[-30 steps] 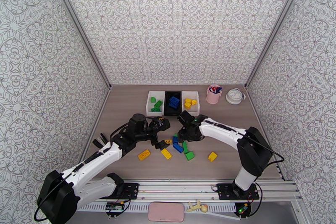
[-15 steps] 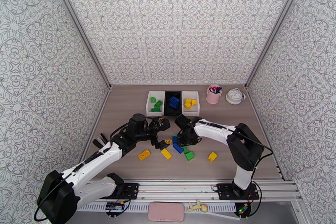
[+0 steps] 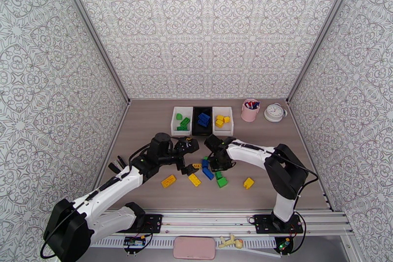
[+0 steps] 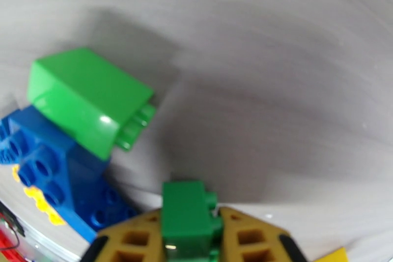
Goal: Sort the legos into containers by color
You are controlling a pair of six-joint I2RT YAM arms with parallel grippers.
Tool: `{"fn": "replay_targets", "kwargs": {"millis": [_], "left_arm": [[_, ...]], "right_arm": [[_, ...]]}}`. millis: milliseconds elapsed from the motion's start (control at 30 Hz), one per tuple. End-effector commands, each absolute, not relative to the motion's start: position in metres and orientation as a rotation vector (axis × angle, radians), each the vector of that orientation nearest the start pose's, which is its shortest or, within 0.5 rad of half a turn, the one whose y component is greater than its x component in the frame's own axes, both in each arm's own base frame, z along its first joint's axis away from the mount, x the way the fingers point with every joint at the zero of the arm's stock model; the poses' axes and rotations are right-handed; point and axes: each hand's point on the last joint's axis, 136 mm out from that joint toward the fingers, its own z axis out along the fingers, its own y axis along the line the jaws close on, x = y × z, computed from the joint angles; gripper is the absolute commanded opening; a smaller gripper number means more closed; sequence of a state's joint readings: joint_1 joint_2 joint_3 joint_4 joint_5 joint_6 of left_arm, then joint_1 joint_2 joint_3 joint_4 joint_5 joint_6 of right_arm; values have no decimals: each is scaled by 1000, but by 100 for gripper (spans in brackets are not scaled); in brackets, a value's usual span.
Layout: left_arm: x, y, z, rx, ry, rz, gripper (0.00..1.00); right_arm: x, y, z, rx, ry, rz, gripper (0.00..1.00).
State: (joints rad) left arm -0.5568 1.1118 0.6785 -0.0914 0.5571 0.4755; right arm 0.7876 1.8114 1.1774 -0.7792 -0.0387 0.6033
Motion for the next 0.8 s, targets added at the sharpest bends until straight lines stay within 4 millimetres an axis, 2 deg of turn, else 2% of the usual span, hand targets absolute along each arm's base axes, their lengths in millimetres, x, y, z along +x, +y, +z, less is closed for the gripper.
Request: {"fn": "replay_targets", "kwargs": {"millis": [0, 100, 267, 433, 600, 767], "left_arm": [[243, -258, 196, 1295, 1601, -660, 100], [246, -257, 201, 1260, 1616, -664, 100], [246, -256, 216, 1171, 1635, -669, 100], [240, -245, 219, 1065, 1689, -680, 100], [236, -225, 221, 936, 1728, -635, 100], [235, -204, 214, 814, 1775, -582, 100]], "right_arm": [[258, 254, 54, -277, 2902, 205, 21], [272, 259, 74, -315, 2788, 246, 22], [307, 276, 119, -402, 2543, 298, 22], [344, 311, 159, -484, 2347, 384, 22], [379, 347, 184, -540, 2175, 431, 21], [413, 372, 204, -557, 1999, 440, 20]]}}
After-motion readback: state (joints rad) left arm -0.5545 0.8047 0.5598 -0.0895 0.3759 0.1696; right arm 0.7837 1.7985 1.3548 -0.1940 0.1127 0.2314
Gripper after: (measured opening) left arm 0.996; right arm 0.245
